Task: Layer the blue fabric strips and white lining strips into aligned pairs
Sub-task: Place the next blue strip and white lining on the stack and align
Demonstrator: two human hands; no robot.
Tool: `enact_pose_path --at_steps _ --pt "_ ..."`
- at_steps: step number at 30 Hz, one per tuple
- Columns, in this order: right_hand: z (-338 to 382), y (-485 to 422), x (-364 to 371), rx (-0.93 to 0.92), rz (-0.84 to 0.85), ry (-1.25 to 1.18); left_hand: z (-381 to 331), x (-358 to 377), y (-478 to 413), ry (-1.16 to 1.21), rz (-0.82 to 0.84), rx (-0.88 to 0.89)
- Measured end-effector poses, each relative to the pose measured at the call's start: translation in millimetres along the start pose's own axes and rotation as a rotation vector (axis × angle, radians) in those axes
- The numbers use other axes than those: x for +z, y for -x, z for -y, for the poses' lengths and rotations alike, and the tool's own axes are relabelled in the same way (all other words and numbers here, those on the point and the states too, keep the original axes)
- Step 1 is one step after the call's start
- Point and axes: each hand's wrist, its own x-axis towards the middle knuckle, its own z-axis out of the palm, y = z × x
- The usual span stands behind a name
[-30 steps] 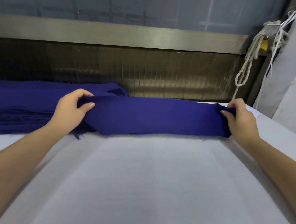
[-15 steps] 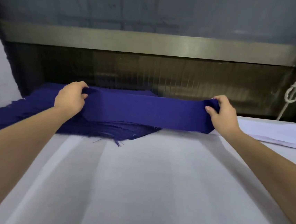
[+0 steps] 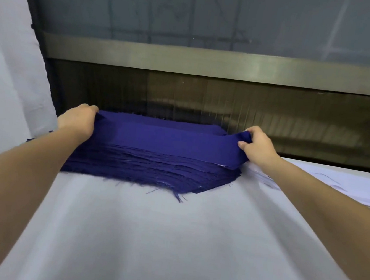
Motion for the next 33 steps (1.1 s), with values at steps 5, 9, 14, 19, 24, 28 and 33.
enact_pose_path --at_steps 5,9,14,19,24,28,33 --pt "-2 -6 8 0.058 0.075 0.061 10 7 -5 -0.099 0.021 0.005" --pt "-8 -9 8 0.029 0.090 0.170 12 7 -8 -0.279 0.045 0.044" --pt "-5 -15 10 -0.002 0.141 0.251 6 5 -13 -0.415 0.080 0.056" --pt "2 -20 18 -0.069 0.069 0.458 -10 5 -18 -0.436 0.079 0.064" --pt "12 -27 31 -0.262 0.064 0.602 -47 7 -20 -0.313 0.071 0.129" --pt "24 -34 40 -0.427 0.065 0.802 -85 12 -20 -0.187 0.047 0.205" --pt "32 -41 43 -0.541 0.088 0.859 -125 17 -21 -0.041 0.049 0.282"
